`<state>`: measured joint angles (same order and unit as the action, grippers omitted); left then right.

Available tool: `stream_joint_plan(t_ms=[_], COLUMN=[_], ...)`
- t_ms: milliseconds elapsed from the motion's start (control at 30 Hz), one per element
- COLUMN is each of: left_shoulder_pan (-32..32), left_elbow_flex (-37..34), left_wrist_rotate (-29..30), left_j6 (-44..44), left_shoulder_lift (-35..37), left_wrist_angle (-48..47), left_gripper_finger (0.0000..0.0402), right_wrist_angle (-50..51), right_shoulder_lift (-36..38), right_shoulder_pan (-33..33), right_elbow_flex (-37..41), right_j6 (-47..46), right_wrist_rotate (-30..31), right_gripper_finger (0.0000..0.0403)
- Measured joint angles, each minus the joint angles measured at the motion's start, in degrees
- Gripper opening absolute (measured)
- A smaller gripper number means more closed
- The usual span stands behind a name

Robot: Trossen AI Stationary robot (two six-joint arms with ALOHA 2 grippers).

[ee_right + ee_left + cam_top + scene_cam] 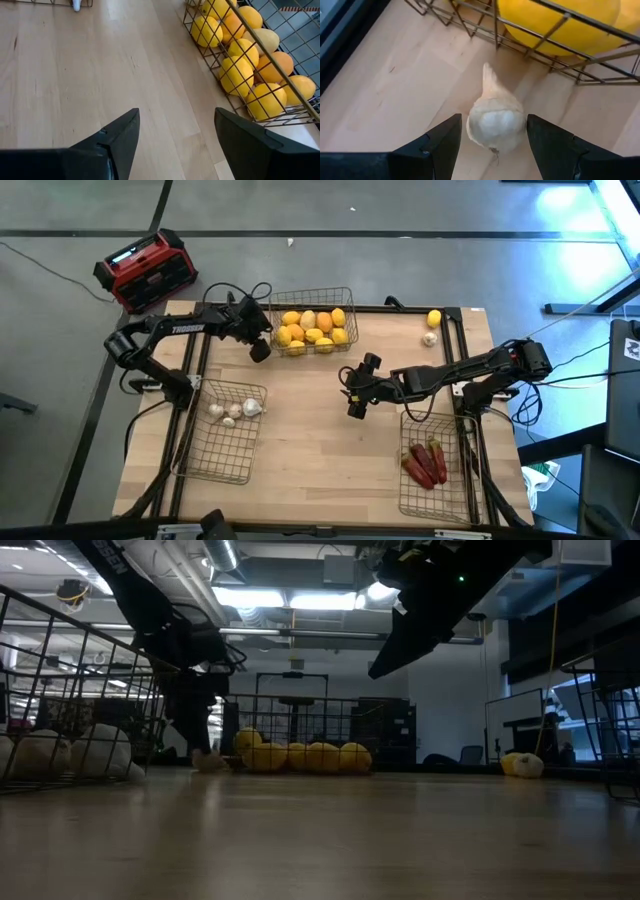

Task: Sort produce into baskets
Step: Put the garlic into the bottom left wire basket

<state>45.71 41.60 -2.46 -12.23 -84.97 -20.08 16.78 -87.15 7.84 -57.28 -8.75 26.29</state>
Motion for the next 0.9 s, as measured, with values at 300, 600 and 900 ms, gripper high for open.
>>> stream_joint_plan(t_ms=[300, 600, 900], left_shoulder_pan=[0.13, 0.00, 0.00], left_elbow_flex=[0.02, 0.16, 0.09], left_wrist_rotate=[-1.40, -0.24, 0.02], left_j6=[-0.62, 0.56, -0.04], left_shoulder_lift=[-1.19, -4.31, -4.22], left_wrist_angle=[0.67, 3.73, 4.37], left_gripper_finger=[0.0221, 0.0221, 0.0200], right_wrist_angle=[-0.09, -0.33, -0.37], right_shoulder_lift=[0.00, 0.00, 0.00], right_shoulder_pan=[0.01, 0.00, 0.00], right_elbow_flex=[0.00, 0.00, 0.00], right_j6=[-0.04, -0.15, -0.15], right_wrist_rotate=[0.00, 0.00, 0.01], right_gripper_finger=[0.0253, 0.0253, 0.0253])
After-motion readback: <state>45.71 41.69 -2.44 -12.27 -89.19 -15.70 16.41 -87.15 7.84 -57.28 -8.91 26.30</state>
